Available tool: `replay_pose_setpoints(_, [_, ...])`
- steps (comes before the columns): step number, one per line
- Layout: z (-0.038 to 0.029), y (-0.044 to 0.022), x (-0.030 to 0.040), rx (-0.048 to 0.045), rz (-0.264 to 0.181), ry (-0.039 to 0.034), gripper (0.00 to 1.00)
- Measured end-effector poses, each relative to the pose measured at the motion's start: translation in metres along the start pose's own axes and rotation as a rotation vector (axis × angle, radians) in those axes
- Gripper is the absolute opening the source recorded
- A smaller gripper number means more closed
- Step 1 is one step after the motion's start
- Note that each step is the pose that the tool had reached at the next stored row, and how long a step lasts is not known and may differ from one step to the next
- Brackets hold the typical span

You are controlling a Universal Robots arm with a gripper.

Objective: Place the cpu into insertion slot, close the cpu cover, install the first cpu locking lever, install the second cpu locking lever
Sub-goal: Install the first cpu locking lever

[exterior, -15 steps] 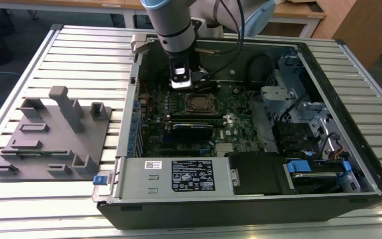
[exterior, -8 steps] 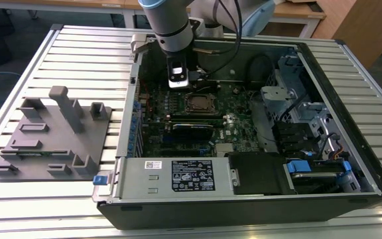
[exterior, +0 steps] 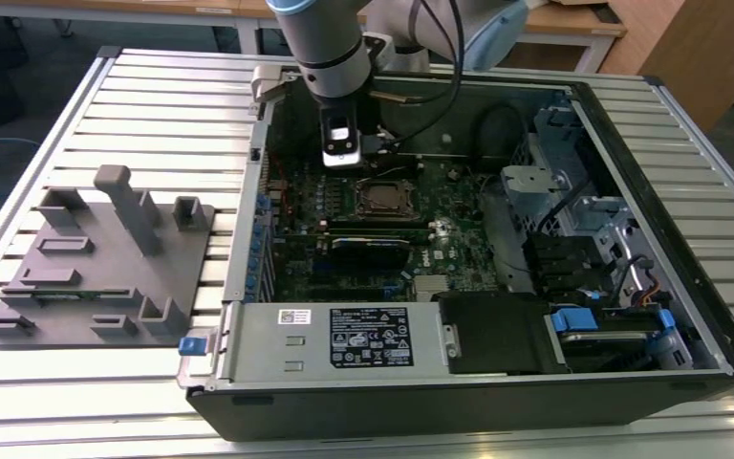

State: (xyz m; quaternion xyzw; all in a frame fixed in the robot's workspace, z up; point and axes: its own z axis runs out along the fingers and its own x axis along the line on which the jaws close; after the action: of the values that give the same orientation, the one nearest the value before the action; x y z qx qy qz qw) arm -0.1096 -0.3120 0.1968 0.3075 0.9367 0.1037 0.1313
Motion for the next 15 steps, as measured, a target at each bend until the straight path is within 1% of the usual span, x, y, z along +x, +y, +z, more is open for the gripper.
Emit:
replay_pose_setpoints(7, [0.002,0.0027,-0.0039,0.0029,0.005,-0.0031,0.1])
replay_pose_setpoints(12, [0.0035,0.0036,-0.0054,0.0073,0.016,-0.0084,0.1])
replay_pose_setpoints(15, [0.0036,0.0036,-0.0055,0.008,0.018,-0.0092,0.1])
